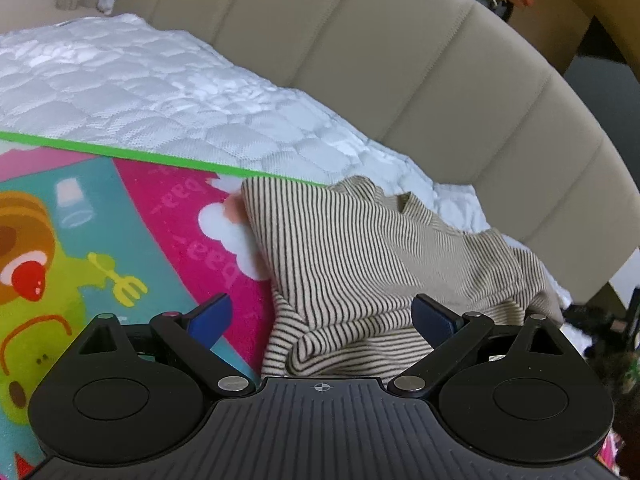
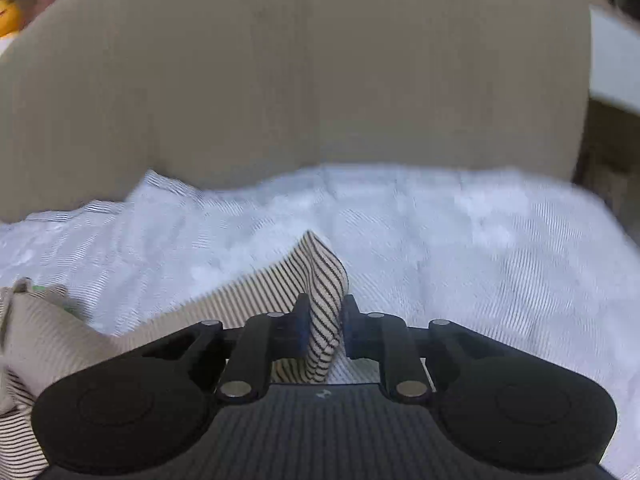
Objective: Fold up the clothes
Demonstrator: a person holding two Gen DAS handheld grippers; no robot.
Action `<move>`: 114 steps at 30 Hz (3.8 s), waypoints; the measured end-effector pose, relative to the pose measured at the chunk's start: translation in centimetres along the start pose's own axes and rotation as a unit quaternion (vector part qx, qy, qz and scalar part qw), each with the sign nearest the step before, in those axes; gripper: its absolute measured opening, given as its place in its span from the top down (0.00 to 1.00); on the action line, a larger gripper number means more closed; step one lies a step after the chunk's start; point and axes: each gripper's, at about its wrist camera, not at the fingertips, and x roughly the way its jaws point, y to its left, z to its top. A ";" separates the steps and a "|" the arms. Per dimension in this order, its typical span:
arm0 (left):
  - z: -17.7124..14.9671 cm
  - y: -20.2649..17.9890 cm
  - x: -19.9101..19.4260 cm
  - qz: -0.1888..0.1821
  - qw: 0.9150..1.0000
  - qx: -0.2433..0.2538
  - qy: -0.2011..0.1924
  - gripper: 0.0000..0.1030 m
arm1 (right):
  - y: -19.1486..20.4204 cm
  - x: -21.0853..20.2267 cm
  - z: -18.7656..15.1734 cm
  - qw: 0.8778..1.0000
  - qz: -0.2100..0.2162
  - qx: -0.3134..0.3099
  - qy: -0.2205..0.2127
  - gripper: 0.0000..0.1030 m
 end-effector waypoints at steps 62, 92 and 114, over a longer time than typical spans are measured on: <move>2.7 -2.9 1.1 -0.015 1.000 -0.001 -0.022 0.01 | 16.7 -5.4 -5.5 0.961 0.270 -0.057 -0.002 0.00; 3.1 -1.5 0.4 -0.110 0.993 -0.028 -0.034 0.01 | 18.9 -2.4 -7.1 0.965 0.225 -0.119 0.058 0.00; 1.7 -1.8 2.6 -0.043 0.997 0.047 0.033 0.15 | 19.1 -1.9 -2.9 0.978 0.125 -0.167 0.027 0.40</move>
